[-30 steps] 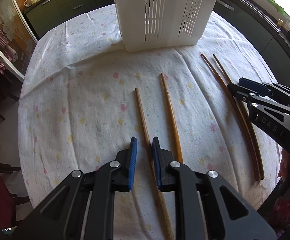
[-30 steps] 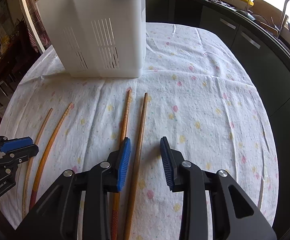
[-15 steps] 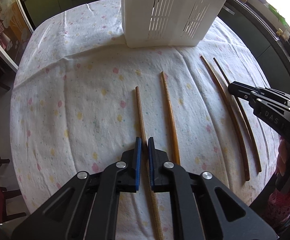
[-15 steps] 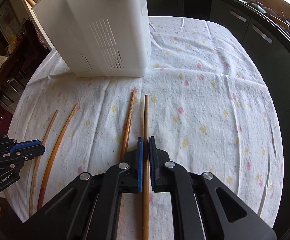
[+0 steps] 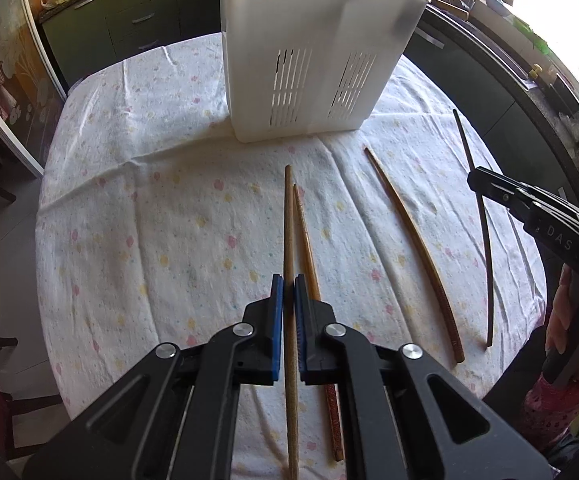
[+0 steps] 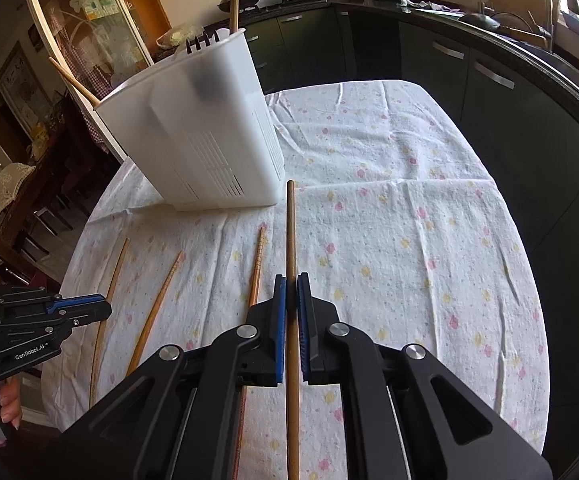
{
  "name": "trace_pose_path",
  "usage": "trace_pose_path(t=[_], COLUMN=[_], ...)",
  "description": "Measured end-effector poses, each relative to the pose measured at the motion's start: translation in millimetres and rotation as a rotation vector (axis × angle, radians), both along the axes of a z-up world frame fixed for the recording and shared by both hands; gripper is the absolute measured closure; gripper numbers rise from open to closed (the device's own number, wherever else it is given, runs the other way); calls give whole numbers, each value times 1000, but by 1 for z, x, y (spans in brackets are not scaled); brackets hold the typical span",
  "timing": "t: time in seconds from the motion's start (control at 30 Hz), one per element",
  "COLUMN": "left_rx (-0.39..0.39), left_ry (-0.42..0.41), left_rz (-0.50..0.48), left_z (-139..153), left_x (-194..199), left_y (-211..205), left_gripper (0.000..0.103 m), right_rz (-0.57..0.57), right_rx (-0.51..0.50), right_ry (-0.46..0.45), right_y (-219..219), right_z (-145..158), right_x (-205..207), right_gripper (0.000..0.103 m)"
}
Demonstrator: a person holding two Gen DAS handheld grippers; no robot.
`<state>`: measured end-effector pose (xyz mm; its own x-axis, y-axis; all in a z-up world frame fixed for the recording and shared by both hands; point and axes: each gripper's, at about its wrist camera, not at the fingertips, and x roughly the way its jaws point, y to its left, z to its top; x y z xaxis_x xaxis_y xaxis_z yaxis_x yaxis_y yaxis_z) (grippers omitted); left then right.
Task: Organize utensils
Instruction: 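Lift the chopstick in the left tool over the caddy and open it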
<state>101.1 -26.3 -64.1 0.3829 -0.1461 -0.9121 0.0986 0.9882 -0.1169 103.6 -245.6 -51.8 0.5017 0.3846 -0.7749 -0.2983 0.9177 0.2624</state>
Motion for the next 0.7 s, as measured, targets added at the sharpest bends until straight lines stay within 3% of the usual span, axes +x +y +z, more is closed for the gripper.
trace_pose_path(t=[0.37, 0.7], left_rx=[1, -5], left_ry=[-86, -167], left_rz=[-18, -37], left_z=[36, 66], left_x=[-12, -28], left_y=[-2, -3], left_gripper=[97, 97], right_rz=[-5, -18], right_rx=[48, 74], right_ry=[-80, -99], right_y=[-8, -19], right_z=[33, 38], right_x=[-20, -37], right_gripper=[97, 97])
